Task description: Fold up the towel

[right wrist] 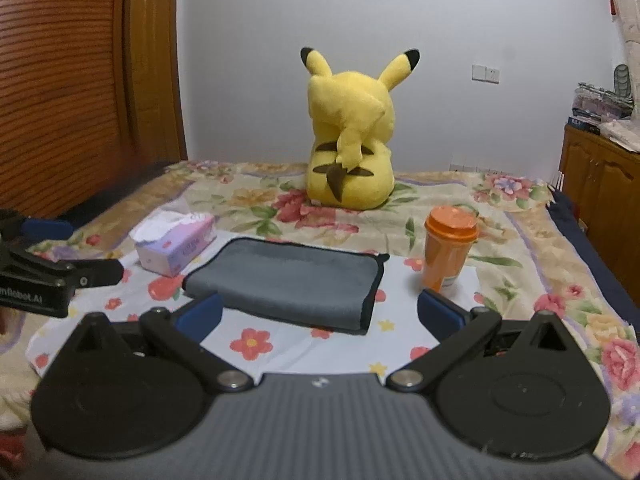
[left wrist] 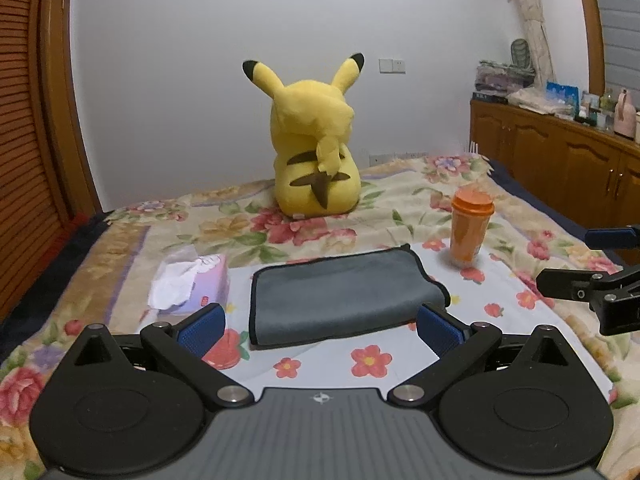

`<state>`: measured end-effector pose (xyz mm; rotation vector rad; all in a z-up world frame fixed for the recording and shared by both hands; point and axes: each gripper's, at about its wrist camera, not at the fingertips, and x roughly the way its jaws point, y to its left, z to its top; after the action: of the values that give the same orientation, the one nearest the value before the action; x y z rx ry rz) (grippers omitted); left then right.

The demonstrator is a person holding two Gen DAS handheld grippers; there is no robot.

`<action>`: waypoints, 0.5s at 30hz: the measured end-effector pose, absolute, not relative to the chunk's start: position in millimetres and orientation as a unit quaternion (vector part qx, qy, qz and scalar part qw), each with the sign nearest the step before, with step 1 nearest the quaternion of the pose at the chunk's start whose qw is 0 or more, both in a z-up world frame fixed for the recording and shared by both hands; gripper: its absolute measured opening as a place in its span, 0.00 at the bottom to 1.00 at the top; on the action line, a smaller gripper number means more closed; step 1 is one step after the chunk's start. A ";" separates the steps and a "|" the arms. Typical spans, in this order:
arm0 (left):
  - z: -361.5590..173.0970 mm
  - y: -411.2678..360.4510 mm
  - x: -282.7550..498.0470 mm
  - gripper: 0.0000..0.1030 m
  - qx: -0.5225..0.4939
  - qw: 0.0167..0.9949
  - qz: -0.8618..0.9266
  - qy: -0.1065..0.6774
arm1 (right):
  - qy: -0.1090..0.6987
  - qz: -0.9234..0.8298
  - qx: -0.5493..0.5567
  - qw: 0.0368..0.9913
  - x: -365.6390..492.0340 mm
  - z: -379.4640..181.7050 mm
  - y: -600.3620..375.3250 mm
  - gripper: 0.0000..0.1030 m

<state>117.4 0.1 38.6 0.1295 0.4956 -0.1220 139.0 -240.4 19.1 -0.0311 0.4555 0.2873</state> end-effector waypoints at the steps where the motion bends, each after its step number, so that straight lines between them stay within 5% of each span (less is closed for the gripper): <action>1: 41.4 -0.2 114.1 1.00 0.065 0.966 -0.060 0.244 | 0.222 0.141 -0.014 0.965 136.1 22.4 -241.6 1.00; 15: 49.8 -3.8 65.4 1.00 0.057 0.968 -0.055 0.239 | 0.208 0.135 -0.001 0.969 101.3 35.1 -247.9 1.00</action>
<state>65.4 -3.8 49.8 0.1153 0.4841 -0.1115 101.3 -247.9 35.1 -0.0029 0.4213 0.2723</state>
